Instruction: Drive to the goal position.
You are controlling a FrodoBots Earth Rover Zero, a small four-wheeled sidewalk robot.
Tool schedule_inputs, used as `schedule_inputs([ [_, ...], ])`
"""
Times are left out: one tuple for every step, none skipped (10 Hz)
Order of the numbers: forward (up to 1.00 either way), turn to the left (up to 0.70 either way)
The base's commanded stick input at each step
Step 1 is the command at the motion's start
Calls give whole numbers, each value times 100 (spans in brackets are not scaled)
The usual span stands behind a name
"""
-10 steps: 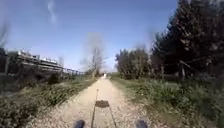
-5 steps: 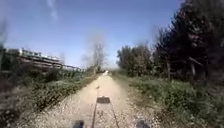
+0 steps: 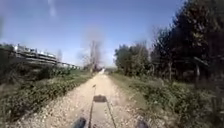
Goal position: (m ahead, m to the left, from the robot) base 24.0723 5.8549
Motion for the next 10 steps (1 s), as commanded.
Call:
schedule_inputs([
  [70,0],
  [70,0],
  [70,0],
  [70,0],
  [70,0],
  [70,0],
  [70,0],
  [70,0],
  [70,0],
  [70,0],
])
